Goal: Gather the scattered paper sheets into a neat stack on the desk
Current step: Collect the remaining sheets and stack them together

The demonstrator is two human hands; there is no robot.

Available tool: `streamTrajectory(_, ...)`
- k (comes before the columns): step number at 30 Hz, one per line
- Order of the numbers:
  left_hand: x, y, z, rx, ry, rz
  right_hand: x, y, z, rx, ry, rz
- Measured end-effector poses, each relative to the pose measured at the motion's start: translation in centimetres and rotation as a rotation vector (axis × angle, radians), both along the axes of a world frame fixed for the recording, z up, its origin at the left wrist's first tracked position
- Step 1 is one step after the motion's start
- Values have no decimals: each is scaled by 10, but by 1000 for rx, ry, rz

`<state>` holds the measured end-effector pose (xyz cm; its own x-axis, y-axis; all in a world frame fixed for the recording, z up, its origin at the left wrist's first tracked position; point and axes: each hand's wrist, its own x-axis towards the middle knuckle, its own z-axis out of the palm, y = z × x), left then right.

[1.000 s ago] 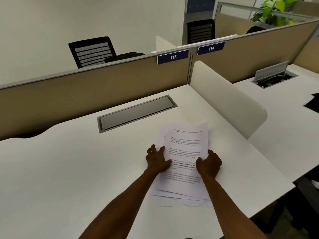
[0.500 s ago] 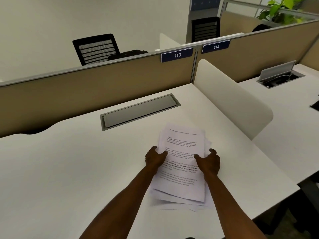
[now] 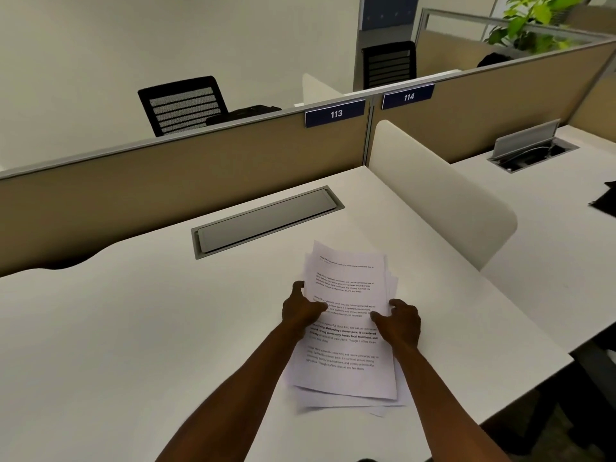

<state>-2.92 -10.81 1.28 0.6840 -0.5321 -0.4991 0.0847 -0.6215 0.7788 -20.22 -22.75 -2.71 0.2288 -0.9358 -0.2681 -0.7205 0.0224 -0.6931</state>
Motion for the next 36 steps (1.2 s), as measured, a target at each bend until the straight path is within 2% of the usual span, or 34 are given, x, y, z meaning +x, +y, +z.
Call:
streamTrajectory(5,9,9,0,8,155,145,-4,12,-2,-50,8,85)
streamTrajectory(8,8,12,-2,43,121,143,-5,16,-2,-64,1,104)
streamTrajectory(11,9,11,-5,-33,209,127,-5,17,-2,-62,-18,101)
streamTrajectory(16,4,13,-5,-26,58,84,-6,20,0,-73,-14,105)
streamTrajectory(18,3,14,-3,-29,65,110,-6,21,0,-69,-15,104)
streamTrajectory(20,5,16,-3,-58,160,148,-6,21,-1,-65,-17,103)
streamTrajectory(23,9,21,1,-185,500,167,-5,21,1,-52,-18,114)
streamTrajectory(25,7,21,4,-192,570,103,-5,23,1,-39,-24,145)
streamTrajectory(28,1,22,5,-185,436,13,-5,24,1,-30,-41,164)
streamTrajectory(36,10,27,10,-234,287,-93,-10,16,6,-12,-123,47)
